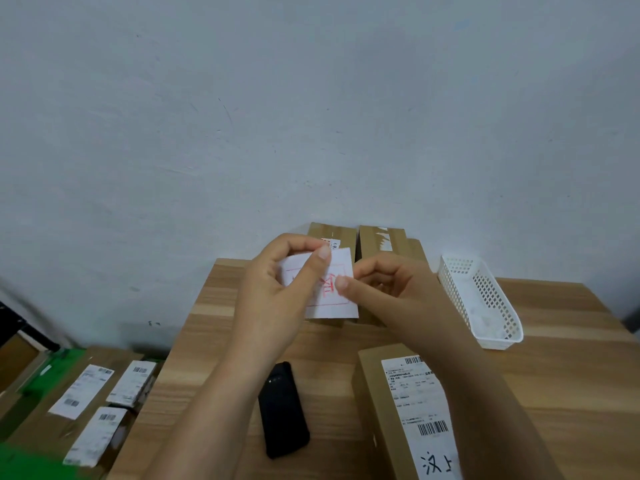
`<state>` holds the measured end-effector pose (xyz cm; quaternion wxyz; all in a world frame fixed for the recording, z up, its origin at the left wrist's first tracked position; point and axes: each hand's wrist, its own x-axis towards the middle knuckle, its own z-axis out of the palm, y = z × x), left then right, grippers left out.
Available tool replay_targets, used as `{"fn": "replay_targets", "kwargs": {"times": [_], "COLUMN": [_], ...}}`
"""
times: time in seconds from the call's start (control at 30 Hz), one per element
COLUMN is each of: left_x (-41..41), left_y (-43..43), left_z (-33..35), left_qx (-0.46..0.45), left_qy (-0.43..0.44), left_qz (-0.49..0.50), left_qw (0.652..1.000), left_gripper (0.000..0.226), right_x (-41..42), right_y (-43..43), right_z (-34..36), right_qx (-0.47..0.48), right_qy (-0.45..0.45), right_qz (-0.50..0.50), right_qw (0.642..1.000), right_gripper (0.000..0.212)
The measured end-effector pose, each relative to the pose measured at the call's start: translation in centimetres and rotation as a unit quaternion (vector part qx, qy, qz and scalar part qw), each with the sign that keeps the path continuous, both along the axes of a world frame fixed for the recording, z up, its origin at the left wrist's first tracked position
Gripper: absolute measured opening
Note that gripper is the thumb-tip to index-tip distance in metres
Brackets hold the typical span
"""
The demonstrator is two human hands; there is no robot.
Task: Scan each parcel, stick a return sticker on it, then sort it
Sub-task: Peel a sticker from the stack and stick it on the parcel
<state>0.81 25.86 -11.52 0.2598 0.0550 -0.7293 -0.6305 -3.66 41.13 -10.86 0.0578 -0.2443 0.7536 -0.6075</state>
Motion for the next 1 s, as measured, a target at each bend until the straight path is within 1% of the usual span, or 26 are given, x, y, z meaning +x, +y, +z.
{"fn": "replay_targets", "kwargs": {"times": [0.07,0.2,0.37,0.43,0.57,0.63,0.7,0.77,0.8,0.87,0.93,1.0], "left_x": [0.2,0.6,0.8,0.9,1.0,1.1,1.0,0.9,0.9,1.1,1.3,1.5], "left_y": [-0.2,-0.1,0.3,0.4,0.3,0.3,0.4,0.4,0.4,0.6,1.0,1.7], "left_z": [0.1,0.5,0.5,0.4,0.5,0.5,0.2,-0.3,-0.5,-0.7,-0.9,-1.0], "left_qx": [-0.002,-0.005,0.034,0.032,0.007,-0.003,0.0,-0.036,-0.082,-0.192,-0.252,-0.277], "left_qy": [-0.01,-0.022,-0.022,-0.022,-0.026,-0.034,-0.025,0.002,0.019,0.058,0.092,0.115], "left_qz": [-0.016,-0.045,-0.029,-0.023,-0.031,-0.046,-0.036,0.016,0.054,0.129,0.17,0.168], "left_qw": [1.0,0.999,0.999,0.999,0.999,0.998,0.999,0.999,0.995,0.971,0.948,0.939], "left_gripper": [0.01,0.021,0.029,0.027,0.018,0.021,0.026,0.034,0.038,0.042,0.038,0.031], "right_x": [0.0,-0.3,-0.2,-0.1,0.1,0.2,0.3,0.5,0.6,0.8,0.9,0.9], "right_y": [0.2,0.6,0.3,0.2,0.5,0.7,0.7,0.7,0.7,0.6,0.5,0.5], "right_z": [0.1,0.6,0.6,0.5,0.7,0.9,0.9,0.8,0.8,0.8,0.7,0.6], "right_qx": [0.001,-0.025,-0.045,-0.045,-0.019,-0.011,-0.009,-0.028,-0.042,-0.076,-0.121,-0.149], "right_qy": [-0.003,-0.026,-0.04,-0.045,-0.059,-0.058,-0.049,-0.045,-0.045,-0.053,-0.075,-0.09], "right_qz": [0.0,-0.031,-0.048,-0.055,-0.033,-0.034,-0.043,-0.07,-0.086,-0.112,-0.131,-0.134], "right_qw": [1.0,0.999,0.997,0.996,0.998,0.998,0.998,0.996,0.994,0.989,0.981,0.976], "right_gripper": [0.008,0.009,0.011,0.012,0.012,0.012,0.012,0.013,0.013,0.01,0.007,0.006]}}
